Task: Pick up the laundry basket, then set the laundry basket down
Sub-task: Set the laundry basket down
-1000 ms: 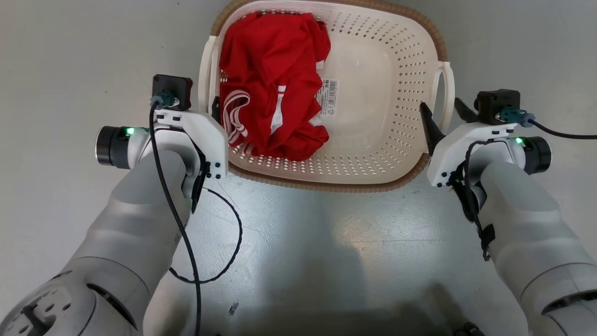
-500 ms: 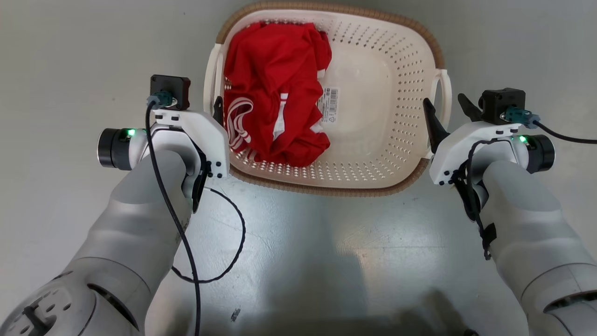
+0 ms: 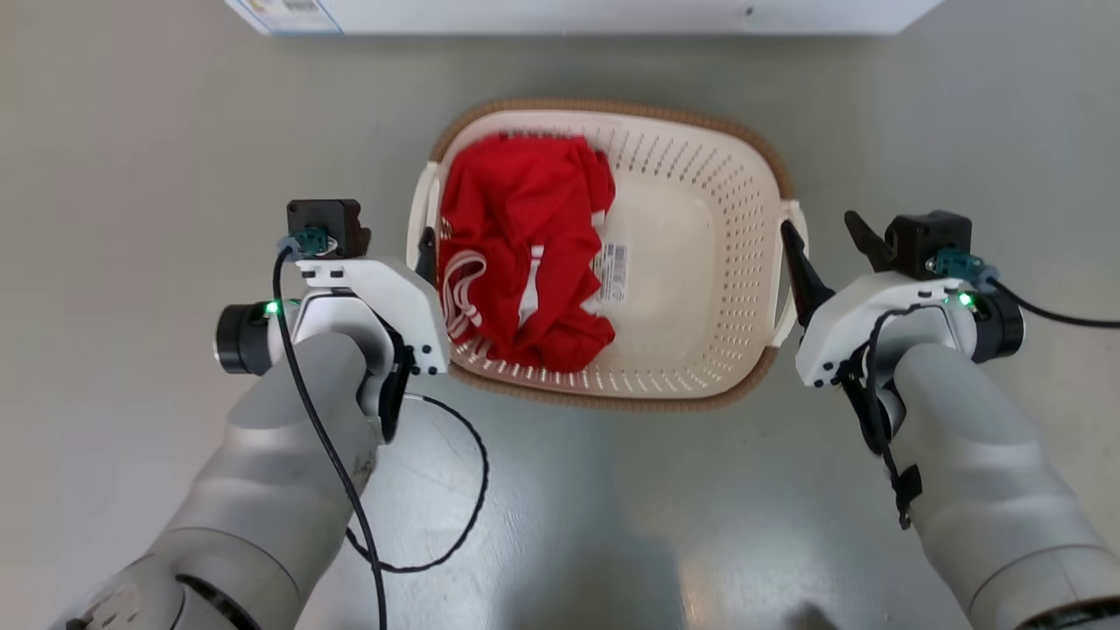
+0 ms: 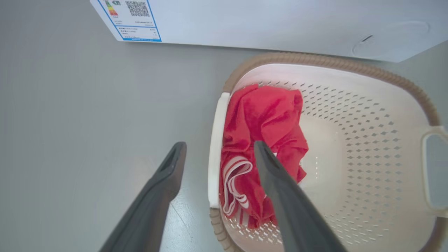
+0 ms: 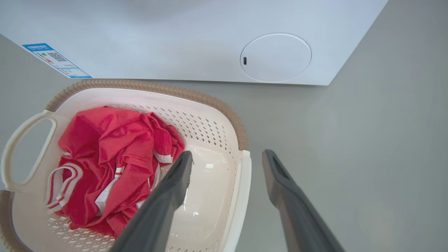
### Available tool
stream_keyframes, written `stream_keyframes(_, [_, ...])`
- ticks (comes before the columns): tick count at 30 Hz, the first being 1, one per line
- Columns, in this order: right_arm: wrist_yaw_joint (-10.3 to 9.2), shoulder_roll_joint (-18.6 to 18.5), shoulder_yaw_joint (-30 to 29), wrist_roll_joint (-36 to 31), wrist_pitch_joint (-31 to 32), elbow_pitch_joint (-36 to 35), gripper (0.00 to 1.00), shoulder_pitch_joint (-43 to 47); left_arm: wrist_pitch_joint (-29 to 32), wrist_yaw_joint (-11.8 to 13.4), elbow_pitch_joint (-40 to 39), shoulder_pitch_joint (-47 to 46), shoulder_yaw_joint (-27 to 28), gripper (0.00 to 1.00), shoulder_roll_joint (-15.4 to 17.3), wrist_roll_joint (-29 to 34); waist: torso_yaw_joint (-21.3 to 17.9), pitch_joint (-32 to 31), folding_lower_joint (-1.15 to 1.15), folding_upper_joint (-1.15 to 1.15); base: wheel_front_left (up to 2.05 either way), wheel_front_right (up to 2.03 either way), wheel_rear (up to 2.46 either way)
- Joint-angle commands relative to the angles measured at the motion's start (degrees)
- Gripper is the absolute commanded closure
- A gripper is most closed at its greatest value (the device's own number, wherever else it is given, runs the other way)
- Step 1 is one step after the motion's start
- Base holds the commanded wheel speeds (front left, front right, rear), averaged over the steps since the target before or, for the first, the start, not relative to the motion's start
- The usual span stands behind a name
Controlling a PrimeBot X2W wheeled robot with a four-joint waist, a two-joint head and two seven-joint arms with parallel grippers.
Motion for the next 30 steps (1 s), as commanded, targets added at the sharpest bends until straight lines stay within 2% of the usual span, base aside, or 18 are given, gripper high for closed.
stream_keyframes(1, [0.25, 0.99, 0.59, -0.68, -0.78, -1.26, 0.0, 2.56, -0.76, 0.04, -1.03, 1.0, 1.37, 0.0, 1.33, 0.21, 0.26, -2.36, 0.0, 0.0, 0.0, 0.0, 0.0])
stream_keyframes(6, [0.25, 0.99, -2.0, -2.95, -0.78, -5.11, 0.0, 6.01, -0.77, 0.64, -5.88, 4.78, 5.5, 0.0, 2.28, 2.92, 0.8, -7.44, 0.0, 0.0, 0.0, 0.0, 0.0])
stream_keyframes(13, [0.25, 0.99, -6.6, -6.69, -0.78, -11.8, 0.0, 12.77, -0.78, 1.38, -14.96, 12.4, 14.33, 0.0, 3.73, 10.08, 1.67, -15.61, 0.0, 0.0, 0.0, 0.0, 0.0])
stream_keyframes(21, [0.25, 0.99, -9.04, -8.77, -0.78, -21.39, 0.0, 19.78, -0.78, 0.36, -22.66, 20.47, 22.65, 0.0, 4.4, 17.76, 2.14, -22.41, 0.0, 0.0, 0.0, 0.0, 0.0])
stream_keyframes(30, [0.25, 0.99, -8.73, -9.35, -0.78, -30.32, 0.0, 27.65, -0.78, -1.11, -29.61, 30.04, 30.59, 0.0, 4.96, 24.07, 2.15, -29.44, 0.0, 0.0, 0.0, 0.0, 0.0])
